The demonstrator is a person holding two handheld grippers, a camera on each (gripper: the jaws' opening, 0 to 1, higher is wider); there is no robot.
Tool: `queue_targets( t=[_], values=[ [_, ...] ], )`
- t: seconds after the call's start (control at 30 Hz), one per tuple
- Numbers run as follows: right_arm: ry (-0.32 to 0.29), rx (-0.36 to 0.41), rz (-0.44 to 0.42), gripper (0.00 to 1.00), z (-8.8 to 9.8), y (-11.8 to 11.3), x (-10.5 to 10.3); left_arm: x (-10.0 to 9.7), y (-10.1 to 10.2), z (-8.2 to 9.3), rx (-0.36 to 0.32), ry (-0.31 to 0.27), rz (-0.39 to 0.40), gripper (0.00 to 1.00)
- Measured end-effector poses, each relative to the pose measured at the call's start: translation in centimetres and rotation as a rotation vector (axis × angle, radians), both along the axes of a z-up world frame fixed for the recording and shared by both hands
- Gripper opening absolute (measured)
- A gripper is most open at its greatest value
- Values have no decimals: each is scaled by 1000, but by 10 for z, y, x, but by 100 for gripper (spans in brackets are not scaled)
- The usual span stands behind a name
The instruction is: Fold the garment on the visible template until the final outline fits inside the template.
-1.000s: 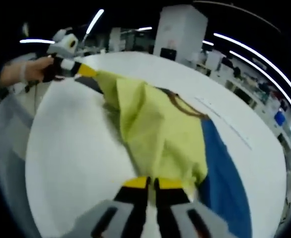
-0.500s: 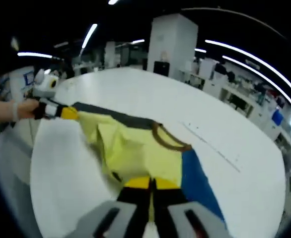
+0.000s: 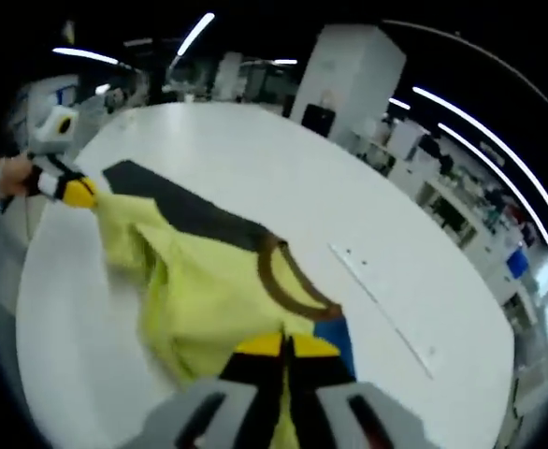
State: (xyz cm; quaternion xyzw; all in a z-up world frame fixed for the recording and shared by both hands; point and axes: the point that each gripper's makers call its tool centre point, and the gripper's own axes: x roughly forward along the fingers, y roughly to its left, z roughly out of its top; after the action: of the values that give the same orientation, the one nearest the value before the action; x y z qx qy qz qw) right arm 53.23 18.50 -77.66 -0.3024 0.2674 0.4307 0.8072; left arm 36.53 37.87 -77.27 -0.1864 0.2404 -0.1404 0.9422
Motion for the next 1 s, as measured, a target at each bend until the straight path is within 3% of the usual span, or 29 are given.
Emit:
queue_targets(
  t=[0.07,0.3,0.53,0.6,0.8,1.0],
  values=[
    [11,-10,-12,0,-8,0,10,-1,-1,-1,0,2,1,0],
    [51,-26,-23,0,-25,-1,8,-3,-4,-3,-7,11,3,0],
    [65,-18,-32,0,-26,-2,9,-3,-5,-4,-8,14,3,0],
    [75,-9,-39,6,-25,-2,7,-2,-5,-4,-9,15,3,0],
    [99,114,-92,24,-11,-2,-3,-2,-5,-4,-14,15,1,0],
    [81,144,-94,46,-4,-13,-18,-3,-6,-4,-12,15,-2,0]
  ],
)
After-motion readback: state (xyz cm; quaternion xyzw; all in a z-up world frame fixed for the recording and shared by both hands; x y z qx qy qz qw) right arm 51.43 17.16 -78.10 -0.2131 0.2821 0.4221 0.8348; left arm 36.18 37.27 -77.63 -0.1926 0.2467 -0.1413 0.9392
